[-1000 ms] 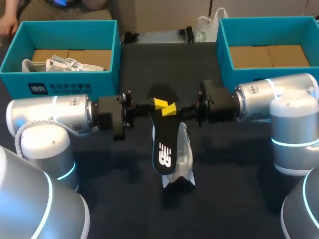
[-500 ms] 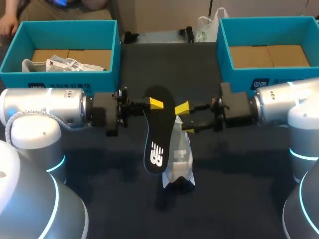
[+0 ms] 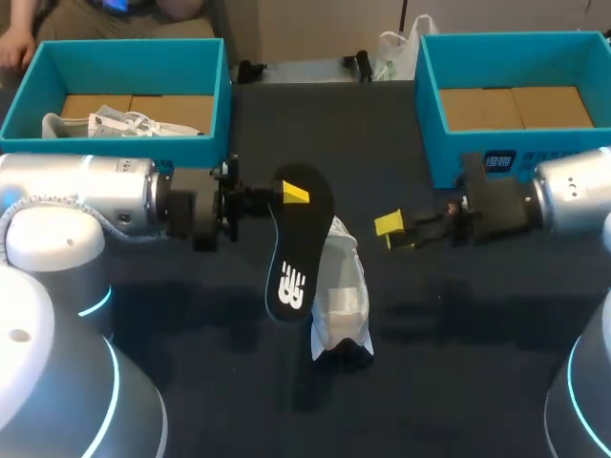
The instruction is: Take the shoe out of the shoebox, open the shoe tongue, remove and reinsert the insole, then place the shoe into the shoebox
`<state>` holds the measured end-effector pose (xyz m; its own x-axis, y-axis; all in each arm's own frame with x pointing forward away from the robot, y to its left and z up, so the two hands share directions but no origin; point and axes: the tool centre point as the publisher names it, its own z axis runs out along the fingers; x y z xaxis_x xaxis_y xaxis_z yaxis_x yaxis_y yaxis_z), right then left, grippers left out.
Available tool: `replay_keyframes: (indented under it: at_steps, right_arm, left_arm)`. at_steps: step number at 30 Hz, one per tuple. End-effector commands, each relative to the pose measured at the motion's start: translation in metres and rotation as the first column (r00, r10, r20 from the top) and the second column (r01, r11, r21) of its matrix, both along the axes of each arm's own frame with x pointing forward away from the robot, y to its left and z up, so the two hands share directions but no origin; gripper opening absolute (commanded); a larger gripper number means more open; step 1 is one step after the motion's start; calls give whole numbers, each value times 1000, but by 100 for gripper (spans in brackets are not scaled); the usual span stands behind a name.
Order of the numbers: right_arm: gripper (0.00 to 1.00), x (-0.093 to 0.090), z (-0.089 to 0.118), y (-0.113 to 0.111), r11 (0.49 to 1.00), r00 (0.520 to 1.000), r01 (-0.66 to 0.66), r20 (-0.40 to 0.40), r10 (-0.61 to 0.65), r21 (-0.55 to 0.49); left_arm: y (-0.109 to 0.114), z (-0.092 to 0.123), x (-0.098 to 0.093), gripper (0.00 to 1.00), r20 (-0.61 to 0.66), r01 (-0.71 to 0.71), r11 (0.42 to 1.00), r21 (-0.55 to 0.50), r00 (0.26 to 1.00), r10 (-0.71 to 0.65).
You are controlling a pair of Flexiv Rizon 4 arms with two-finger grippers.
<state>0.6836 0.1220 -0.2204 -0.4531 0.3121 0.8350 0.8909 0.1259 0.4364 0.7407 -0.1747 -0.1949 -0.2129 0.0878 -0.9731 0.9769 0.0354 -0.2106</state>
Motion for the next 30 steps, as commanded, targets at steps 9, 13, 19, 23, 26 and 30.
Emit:
replay_keyframes:
  at_steps: [9, 13, 19, 23, 26, 30]
  right_arm:
    - [100, 4, 22, -14, 983, 964, -97, 232, 132, -156]
    - [100, 4, 22, -14, 983, 964, -97, 232, 132, -156]
    - [100, 4, 22, -14, 983, 964, -97, 232, 132, -156]
    - [100, 4, 22, -14, 983, 964, -97, 232, 132, -156]
    - [100, 4, 22, -14, 983, 964, -97, 232, 132, -156]
    - [100, 4, 22, -14, 983, 964, -97, 232, 132, -156]
  left_arm:
    - [0, 3, 0, 0, -1, 0, 1000, 5, 1000, 0]
    - [0, 3, 0, 0, -1, 0, 1000, 5, 1000, 0]
    - [0, 3, 0, 0, -1, 0, 1000, 5, 1000, 0]
    - [0, 3, 0, 0, -1, 0, 1000, 5, 1000, 0]
    - [0, 3, 0, 0, -1, 0, 1000, 5, 1000, 0]
    - [0, 3, 0, 0, -1, 0, 1000, 5, 1000, 0]
